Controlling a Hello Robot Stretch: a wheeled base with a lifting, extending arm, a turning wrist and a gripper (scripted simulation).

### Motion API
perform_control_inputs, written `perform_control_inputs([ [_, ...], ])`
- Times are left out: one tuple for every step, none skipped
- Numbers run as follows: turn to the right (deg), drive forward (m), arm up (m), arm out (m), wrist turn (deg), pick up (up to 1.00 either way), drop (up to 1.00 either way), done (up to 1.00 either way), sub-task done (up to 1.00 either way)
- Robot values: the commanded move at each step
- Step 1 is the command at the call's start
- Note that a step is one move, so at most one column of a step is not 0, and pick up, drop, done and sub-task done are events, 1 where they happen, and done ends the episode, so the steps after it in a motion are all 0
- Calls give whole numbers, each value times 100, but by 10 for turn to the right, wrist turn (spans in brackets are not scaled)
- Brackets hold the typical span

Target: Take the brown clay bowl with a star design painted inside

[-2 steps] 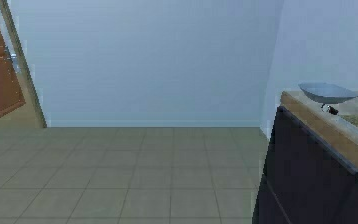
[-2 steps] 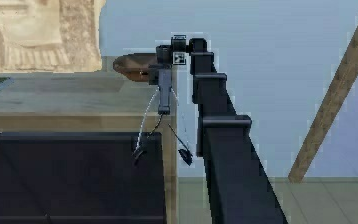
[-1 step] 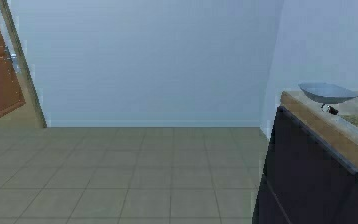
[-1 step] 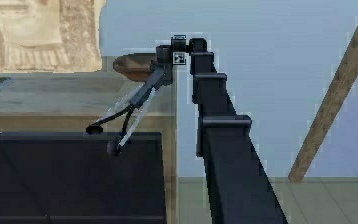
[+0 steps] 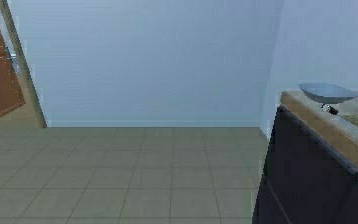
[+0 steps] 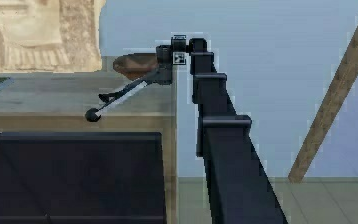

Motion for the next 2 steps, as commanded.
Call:
perform_control_inputs([
  [0, 0, 0, 0, 450, 0, 0, 0, 0],
  [0, 0, 0, 0, 180, 0, 0, 0, 0],
])
